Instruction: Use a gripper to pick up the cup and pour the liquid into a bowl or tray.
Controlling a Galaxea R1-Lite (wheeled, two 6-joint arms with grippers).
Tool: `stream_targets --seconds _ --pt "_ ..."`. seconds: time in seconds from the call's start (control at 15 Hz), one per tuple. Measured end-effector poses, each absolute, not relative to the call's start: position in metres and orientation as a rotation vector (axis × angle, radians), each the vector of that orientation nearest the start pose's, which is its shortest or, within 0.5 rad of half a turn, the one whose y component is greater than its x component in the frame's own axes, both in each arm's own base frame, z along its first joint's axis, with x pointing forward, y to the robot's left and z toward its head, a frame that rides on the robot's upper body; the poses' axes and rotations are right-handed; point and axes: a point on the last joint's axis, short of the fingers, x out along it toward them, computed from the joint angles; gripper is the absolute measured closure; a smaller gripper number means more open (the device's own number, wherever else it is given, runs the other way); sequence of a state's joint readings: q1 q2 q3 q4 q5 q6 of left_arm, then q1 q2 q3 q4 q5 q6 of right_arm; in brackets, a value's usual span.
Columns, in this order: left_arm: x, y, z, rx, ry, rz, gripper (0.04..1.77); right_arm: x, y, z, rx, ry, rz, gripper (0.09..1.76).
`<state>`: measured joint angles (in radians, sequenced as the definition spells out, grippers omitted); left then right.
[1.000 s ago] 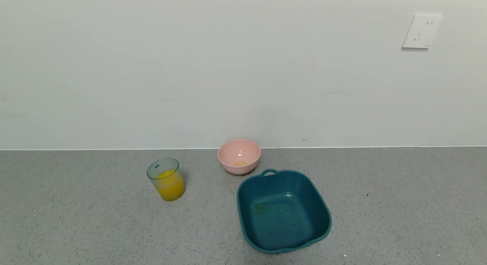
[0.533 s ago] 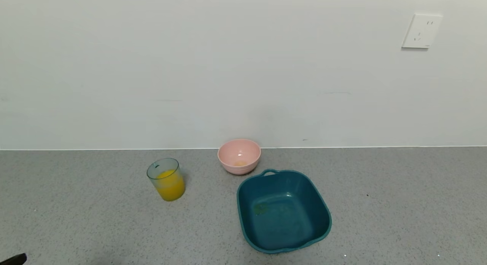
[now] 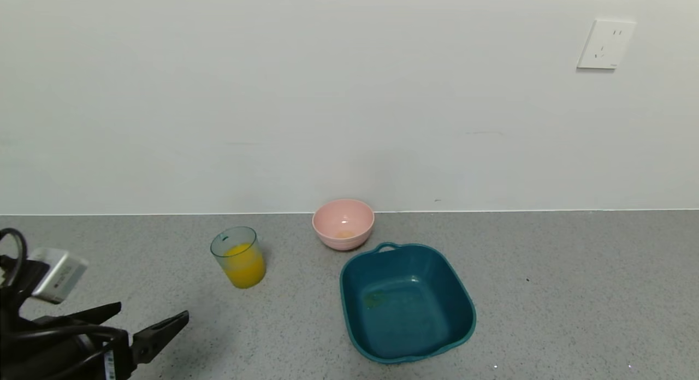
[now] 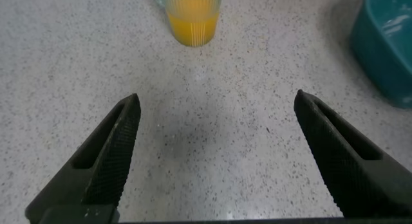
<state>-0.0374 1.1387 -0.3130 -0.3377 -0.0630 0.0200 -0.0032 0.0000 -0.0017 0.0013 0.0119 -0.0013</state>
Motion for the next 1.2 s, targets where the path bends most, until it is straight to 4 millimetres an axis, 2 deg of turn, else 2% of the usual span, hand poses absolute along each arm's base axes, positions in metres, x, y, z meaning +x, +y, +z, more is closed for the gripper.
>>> stream_targets --seconds 0.4,0.87,1.2 --pt "0.192 -0.009 0.117 0.005 0.550 -0.102 0.09 -0.023 0.000 0.076 -0.002 -0.001 0.009 0.14" --pt "0.243 -0.011 0.086 -0.004 0.498 -0.123 0.09 -0.023 0.000 0.076 -0.001 -0.001 0.009 0.14" --pt "0.269 -0.012 0.056 0.001 0.479 -0.121 0.09 -0.023 0.000 0.076 -0.001 -0.001 0.008 0.14"
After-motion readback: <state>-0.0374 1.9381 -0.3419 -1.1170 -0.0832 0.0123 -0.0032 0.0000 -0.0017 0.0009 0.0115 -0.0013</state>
